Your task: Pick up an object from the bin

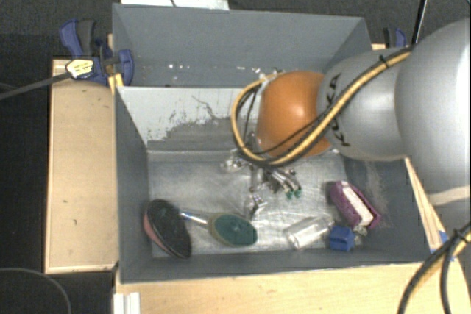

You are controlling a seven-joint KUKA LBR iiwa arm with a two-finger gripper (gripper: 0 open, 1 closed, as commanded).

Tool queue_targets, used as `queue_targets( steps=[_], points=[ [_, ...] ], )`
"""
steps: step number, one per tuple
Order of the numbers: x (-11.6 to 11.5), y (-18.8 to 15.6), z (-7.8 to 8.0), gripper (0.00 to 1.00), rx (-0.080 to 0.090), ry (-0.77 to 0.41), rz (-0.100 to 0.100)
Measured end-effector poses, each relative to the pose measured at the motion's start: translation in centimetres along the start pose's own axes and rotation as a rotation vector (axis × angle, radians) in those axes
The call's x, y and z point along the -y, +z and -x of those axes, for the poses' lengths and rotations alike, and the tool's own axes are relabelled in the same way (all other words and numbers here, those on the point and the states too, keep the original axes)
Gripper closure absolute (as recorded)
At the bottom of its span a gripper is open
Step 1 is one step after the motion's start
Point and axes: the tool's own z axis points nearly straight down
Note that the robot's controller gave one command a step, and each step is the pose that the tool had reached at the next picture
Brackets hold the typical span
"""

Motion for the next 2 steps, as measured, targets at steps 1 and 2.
queue_targets(
  steps=[1, 2],
  points=[
    [-4.4, -0.1, -3.7, 0.0, -0.003, -0.245, 0.001],
    [-9.3, -0.2, -3.0, 0.0, 0.012, -0.808, -0.003]
  ],
)
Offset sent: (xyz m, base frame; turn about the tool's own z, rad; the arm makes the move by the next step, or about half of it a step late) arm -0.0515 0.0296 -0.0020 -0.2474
